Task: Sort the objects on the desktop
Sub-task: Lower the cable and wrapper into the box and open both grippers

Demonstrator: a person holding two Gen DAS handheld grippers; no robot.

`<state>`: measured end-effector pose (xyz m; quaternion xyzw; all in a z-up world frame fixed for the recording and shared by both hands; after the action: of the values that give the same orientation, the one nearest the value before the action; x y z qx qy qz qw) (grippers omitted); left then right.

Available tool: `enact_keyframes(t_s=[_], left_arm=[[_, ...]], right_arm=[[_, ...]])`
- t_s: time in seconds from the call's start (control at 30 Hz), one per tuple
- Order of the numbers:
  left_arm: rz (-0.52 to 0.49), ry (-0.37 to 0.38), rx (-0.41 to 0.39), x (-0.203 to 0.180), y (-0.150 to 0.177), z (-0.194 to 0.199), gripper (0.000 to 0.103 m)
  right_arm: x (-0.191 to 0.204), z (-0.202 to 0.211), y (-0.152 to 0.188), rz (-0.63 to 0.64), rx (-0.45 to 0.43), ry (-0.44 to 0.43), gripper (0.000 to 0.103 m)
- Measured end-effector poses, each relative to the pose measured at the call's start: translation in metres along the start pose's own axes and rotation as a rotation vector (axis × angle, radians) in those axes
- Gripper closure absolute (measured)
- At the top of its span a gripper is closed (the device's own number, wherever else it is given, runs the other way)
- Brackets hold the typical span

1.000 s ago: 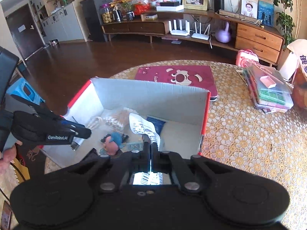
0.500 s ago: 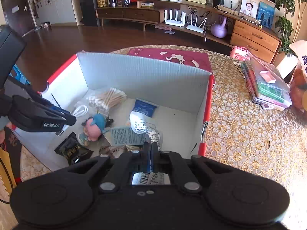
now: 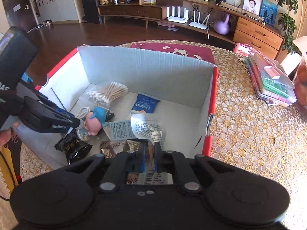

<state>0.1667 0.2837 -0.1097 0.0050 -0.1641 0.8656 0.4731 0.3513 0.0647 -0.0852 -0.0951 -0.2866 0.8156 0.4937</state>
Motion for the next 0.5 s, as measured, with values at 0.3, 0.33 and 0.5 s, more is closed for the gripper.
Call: enact_keyframes(t_s=[0.3,0.33,0.5], left_arm=[[0.000,-0.011,0.022,-0.002,0.003,-0.007,0.095],[0.008,-0.007,0.023,-0.001,0.002,-0.006,0.095],[0.068,0.027,0.018,0.005,0.003,0.003,0.095]], right_arm=[[0.001,0.027,0.003,0.014,-0.037,-0.082,0.067],[0.000,0.031,0.003,0.014,-0.042,-0.091,0.065],[-0.001,0.051,0.002,0.020,-0.075,-0.122,0.049]])
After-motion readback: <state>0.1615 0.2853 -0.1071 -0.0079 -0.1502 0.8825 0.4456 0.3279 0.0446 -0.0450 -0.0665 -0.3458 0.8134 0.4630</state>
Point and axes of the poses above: each gripper's, at about its wrist camera, not at the fingertips, and z roughly against the way its jaws point, x to its left, y to its underside, the point moved 7 cm from there along -z, roughly the way its jaws point, and after that the axes turned 7 degrees about -z, right-handed, at the moved point
